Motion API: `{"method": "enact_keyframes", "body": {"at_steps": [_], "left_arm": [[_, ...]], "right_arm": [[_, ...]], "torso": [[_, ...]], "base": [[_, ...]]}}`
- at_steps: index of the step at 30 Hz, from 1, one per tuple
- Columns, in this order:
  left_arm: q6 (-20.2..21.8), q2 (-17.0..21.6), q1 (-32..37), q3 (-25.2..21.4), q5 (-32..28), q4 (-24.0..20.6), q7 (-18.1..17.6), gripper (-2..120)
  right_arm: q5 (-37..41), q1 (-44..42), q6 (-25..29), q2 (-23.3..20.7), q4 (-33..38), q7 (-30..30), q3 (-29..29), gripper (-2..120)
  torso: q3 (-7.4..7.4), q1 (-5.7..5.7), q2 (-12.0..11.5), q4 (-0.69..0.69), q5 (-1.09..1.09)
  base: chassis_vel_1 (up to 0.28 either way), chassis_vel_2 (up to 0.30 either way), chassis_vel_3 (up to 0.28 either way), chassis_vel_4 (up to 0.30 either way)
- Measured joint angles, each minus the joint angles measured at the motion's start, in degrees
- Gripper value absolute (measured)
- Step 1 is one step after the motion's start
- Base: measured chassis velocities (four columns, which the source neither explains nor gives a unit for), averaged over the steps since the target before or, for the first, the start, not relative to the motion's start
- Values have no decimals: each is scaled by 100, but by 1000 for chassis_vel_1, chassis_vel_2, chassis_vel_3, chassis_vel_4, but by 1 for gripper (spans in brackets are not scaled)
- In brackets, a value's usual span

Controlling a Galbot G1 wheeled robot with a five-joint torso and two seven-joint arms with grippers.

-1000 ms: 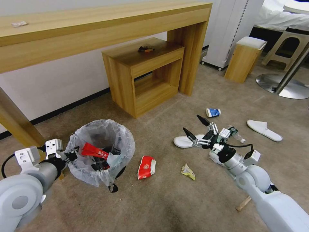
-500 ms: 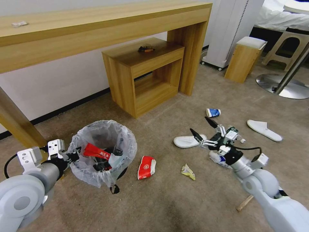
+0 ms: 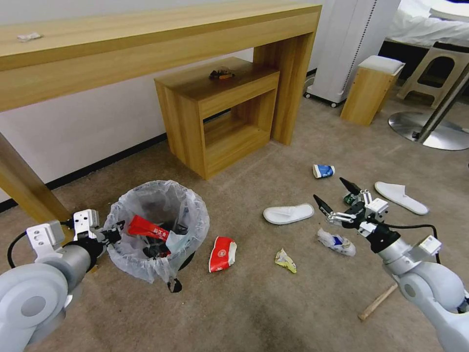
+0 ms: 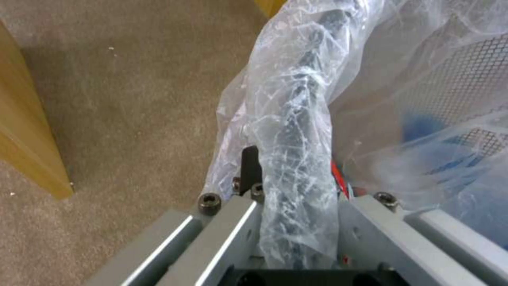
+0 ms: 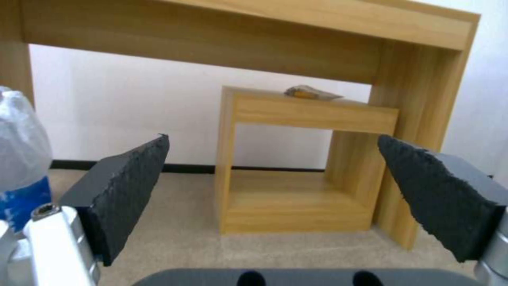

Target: Pick up the trash bin and place the garbage on the floor into it.

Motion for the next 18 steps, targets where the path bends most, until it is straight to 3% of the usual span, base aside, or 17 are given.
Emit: {"method": "enact_keyframes", "body": {"at_steps": [8, 12, 15, 18], "left_arm": [[0, 7, 2, -38, -16, 23, 8, 0], [0, -3, 8, -37, 1, 39, 21, 0], [-1, -39, 2, -6, 44, 53, 37, 0], [-4, -66, -6, 21, 87, 63, 59, 0]], "right_arm": [[-130, -369, -211, -375, 72, 206, 259, 100], [-263, -1054, -726, -901, 343, 820, 584, 100], [-209, -1925, -1410, -1404, 721, 1432, 1049, 100], [-76, -2257, -1757, -1563, 954, 1873, 1159, 100]], "torso": [[0, 0, 0, 1, 0], [0, 0, 0, 0, 0], [0, 0, 0, -1, -2], [0, 0, 0, 0, -1]], "base": [[0, 0, 0, 0], [0, 0, 0, 0], [0, 0, 0, 0], [0, 0, 0, 0]]}}
